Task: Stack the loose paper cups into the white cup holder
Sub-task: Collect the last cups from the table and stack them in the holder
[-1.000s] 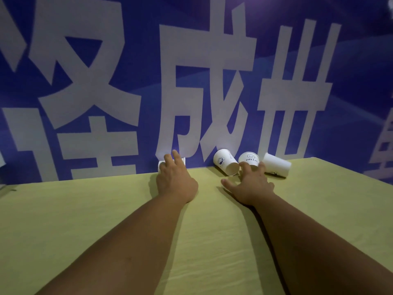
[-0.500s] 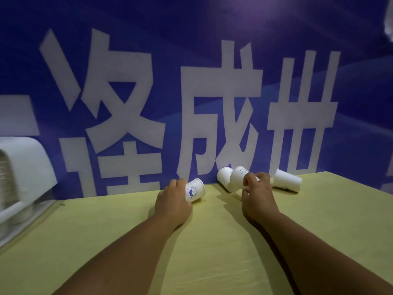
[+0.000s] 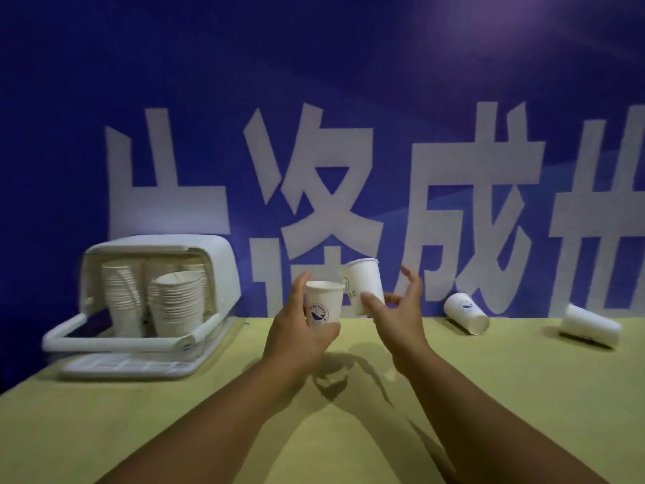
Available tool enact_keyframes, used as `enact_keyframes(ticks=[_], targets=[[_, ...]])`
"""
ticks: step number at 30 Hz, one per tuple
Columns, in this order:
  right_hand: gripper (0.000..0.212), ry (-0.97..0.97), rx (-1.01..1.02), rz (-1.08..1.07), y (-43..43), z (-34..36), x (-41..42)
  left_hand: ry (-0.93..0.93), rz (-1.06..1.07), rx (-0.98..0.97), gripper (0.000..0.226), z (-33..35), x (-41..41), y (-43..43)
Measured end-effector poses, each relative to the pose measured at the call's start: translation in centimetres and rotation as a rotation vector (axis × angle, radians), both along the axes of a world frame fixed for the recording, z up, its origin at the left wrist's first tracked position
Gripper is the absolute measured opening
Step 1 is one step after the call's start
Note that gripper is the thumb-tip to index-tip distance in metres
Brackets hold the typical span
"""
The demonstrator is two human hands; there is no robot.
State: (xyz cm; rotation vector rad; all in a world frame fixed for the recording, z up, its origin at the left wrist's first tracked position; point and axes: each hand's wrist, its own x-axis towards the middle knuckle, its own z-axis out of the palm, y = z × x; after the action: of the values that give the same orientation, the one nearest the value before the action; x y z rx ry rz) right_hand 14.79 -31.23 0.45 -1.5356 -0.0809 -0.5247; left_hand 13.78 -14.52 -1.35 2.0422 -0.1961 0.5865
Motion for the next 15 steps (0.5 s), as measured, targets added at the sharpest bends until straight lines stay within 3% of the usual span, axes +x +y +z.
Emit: enact_keyframes(ticks=[4,10,13,15], targets=[[0.084,-0.06,-0.057,0.197,7.1,1.3,-0.1,-0.128,0.002,-0.04,0.081,1.5,-1.0,5.7],[0.075,-0.099,0.002,0.279,13.7,3.6,0.3,-0.336,0.148,-0.018,0.079,3.2,-1.4,13.3],[0.057,-0.155,-0.01,0.267,16.6,4.5,0.5,-0.453,0.227,-0.049,0.067,3.1,-1.3,16.2],[0.035,-0.226,-0.063,0.239,18.1,5.1,0.9,-0.467,0.248,-0.08,0.047,3.2,-1.1,18.3]])
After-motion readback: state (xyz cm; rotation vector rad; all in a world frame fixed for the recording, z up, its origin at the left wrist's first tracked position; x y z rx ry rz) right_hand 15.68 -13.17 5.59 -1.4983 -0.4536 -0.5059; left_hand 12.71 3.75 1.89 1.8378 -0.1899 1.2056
